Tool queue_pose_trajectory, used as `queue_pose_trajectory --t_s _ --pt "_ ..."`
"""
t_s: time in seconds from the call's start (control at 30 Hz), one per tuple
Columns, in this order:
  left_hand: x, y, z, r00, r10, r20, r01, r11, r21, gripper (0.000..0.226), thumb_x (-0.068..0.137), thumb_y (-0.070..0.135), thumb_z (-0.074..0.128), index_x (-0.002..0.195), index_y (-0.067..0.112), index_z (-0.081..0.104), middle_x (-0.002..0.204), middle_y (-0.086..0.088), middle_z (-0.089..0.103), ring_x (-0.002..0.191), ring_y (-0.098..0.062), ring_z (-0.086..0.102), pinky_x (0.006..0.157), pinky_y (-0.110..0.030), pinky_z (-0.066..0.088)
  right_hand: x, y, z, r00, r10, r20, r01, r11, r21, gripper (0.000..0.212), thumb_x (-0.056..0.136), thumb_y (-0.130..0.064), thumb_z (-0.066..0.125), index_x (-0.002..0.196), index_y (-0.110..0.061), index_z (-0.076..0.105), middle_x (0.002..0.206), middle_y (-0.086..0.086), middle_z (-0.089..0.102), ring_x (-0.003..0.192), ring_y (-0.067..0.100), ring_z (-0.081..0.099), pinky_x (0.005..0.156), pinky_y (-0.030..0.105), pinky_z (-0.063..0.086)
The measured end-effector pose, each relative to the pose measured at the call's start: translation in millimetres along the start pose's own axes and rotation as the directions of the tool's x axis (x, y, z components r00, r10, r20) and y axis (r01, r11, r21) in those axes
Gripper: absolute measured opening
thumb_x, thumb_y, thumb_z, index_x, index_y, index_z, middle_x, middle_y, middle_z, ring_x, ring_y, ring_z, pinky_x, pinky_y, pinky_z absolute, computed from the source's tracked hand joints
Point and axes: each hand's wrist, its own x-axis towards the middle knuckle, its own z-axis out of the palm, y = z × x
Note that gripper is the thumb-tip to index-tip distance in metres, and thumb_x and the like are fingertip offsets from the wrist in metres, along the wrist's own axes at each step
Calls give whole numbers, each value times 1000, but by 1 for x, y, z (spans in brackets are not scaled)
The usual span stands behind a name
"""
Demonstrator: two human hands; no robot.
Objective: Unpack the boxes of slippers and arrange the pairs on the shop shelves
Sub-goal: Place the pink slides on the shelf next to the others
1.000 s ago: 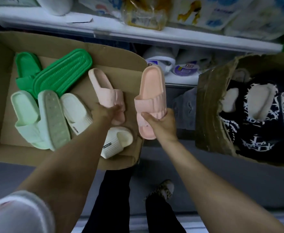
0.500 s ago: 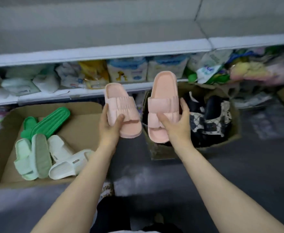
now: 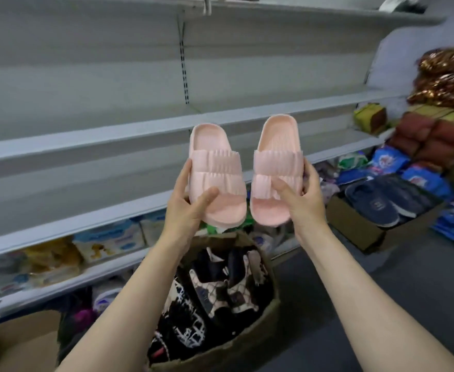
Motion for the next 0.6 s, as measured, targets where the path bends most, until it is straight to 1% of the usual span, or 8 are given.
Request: queue_pose_trajectory --t_s 0.07,0.1,0.17,0.27,0.33,0.4,0.5,0.6 --pt "32 7 38 998 58 30 -57 998 -34 77 87 15 74 151 36 37 140 -4 58 114 -20 65 76 -18 55 44 -13 -22 999 -53 -5 53 998 24 85 81 -25 83 151 -35 36 143 -6 52 126 17 54 104 48 50" --pt "51 11 60 995 89 42 -87 995 -57 77 87 16 74 151 36 37 140 -3 58 116 -23 64 77 -20 56 70 -20 -33 996 -92 -9 92 995 37 85 81 -22 83 151 -34 36 142 -6 54 126 16 55 104 48 50" --pt "79 21 95 991 122 62 -117 990 -80 76 87 18 74 150 39 37 137 -2 60 111 -21 65 72 -20 57 111 -35 -51 990 -141 5 140 988 61 85 80 -18 83 151 -33 38 139 -7 56 124 15 58 103 48 52" --pt "127 38 152 986 149 75 -138 980 -141 76 85 21 76 148 41 39 133 -7 63 101 -15 68 73 -22 56 176 -58 -80 980 -194 38 191 980 57 90 71 -30 85 149 -38 40 136 -12 60 120 12 62 101 47 53" --pt "157 51 187 983 166 79 -152 976 -155 77 82 23 77 148 40 40 129 -10 66 96 -14 69 73 -23 55 216 -72 -99 972 -232 29 230 971 67 91 69 -32 86 148 -36 42 132 -12 63 118 11 63 100 47 54" --pt "183 63 217 982 174 76 -161 976 -148 75 84 22 76 147 42 40 123 -10 69 95 -16 71 74 -26 57 253 -83 -116 965 -261 6 259 961 92 87 69 -32 87 146 -35 46 130 -10 65 117 12 65 101 47 54" --pt "217 76 253 978 196 71 -187 975 -120 74 85 23 75 147 44 41 115 -6 73 96 -22 72 79 -35 59 299 -96 -136 956 -293 12 288 947 142 82 73 -30 87 145 -34 47 129 -7 66 116 14 66 100 47 54" --pt "249 86 283 971 236 28 -233 968 -94 74 85 22 75 148 42 41 106 -9 75 91 -22 72 75 -34 60 348 -106 -148 938 -340 61 323 926 193 74 80 -22 83 145 -30 48 125 -6 69 113 15 67 99 49 54"
